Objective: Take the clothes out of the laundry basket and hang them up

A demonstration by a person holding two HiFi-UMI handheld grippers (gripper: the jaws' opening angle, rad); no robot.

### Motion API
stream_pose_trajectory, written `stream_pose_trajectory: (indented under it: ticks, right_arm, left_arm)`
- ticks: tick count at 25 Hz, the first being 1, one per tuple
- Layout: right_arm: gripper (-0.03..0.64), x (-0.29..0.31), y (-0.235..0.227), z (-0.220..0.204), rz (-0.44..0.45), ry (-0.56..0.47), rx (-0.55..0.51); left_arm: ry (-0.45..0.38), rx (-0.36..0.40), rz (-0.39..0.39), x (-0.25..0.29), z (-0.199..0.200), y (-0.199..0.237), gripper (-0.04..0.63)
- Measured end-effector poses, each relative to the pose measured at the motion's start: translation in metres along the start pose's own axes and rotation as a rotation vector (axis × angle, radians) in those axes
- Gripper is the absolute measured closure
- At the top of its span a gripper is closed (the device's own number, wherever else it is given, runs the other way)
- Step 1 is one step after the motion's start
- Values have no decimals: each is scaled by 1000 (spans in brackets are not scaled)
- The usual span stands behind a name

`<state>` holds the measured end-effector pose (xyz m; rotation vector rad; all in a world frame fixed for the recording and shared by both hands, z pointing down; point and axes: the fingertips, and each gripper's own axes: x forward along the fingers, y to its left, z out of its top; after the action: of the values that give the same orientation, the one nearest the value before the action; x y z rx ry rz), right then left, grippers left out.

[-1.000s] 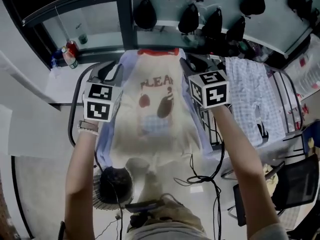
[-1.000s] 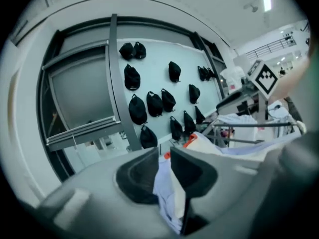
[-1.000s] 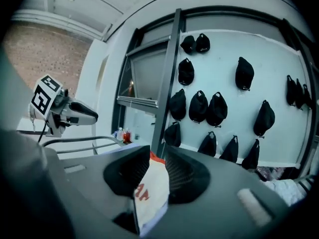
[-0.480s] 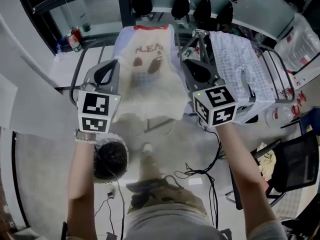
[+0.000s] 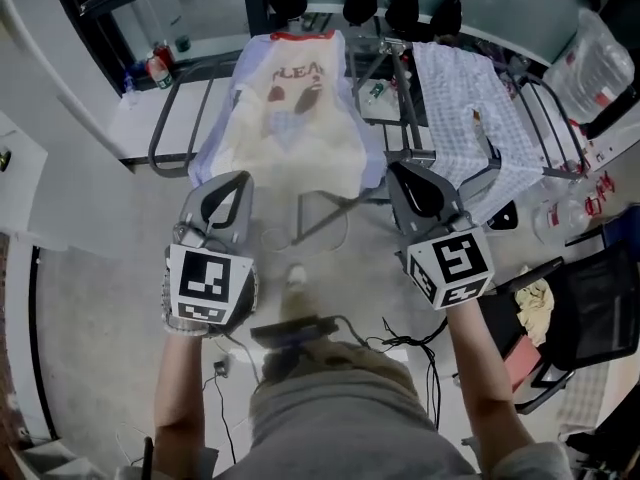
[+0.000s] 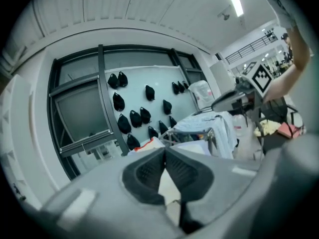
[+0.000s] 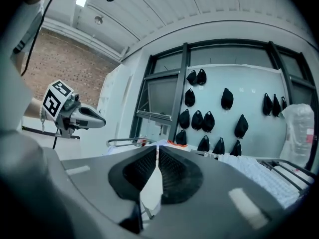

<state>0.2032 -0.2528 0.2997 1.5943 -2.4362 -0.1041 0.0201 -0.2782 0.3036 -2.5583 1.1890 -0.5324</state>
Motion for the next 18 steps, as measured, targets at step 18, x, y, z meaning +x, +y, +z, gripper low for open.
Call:
stream_pose_trajectory:
  ticks: [18]
  right_arm:
    - [611, -34, 54, -26, 74, 19, 36]
  left_arm:
    - [31, -124, -1, -54, -29, -54, 601]
